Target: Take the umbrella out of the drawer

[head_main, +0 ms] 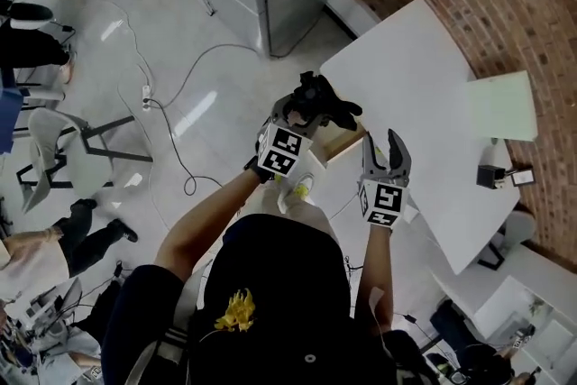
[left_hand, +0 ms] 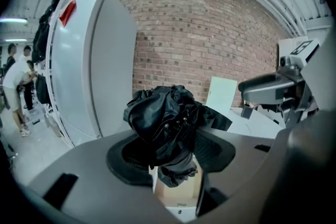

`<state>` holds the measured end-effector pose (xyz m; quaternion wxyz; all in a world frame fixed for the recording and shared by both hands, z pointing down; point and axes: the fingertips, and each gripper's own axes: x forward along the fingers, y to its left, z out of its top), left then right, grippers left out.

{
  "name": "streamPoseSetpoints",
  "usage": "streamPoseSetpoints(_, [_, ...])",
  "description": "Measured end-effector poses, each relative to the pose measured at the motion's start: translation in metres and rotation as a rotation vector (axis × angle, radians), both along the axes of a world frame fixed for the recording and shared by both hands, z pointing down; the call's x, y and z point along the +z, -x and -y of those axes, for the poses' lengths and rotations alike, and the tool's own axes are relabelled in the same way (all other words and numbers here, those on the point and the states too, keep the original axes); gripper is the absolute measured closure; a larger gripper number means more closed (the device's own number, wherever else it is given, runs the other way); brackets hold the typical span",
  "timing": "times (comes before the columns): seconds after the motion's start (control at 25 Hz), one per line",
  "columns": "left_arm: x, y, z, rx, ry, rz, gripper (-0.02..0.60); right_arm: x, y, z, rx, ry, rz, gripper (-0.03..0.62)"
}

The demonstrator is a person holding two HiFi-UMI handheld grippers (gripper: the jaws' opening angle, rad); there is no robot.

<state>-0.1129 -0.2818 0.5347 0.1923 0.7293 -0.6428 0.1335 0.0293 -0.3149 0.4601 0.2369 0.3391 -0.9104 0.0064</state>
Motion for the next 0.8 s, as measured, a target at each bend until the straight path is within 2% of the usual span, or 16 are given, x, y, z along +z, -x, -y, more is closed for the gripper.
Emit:
streamPoseSetpoints(0.28, [-0.123,0.022,0.009,-0.025,-0.185,0.083,0.353,-0.055,0.01,0.009,-0.014,-0.047,0.082,0.368])
streamPoseSetpoints(0.44, [-0.185,0.034,0.004,-0.021,-0.278,0.133,0.353,-0.092,0.024,0.015,0.0,-0.09,0.164,0.368])
streamPoseSetpoints(0.6, [-0.217,0.035,-0.006,-0.022,-0.325,0.153,0.354,-0.126,0.035,0.011,-0.023,-0.135,0.209,0.368])
streamPoseSetpoints(0.8, [-0.234,0.019,-0.007,-0.003,-0.358,0.15,0.357,-0.15,0.031,0.011,-0.04,-0.186,0.231,0.368])
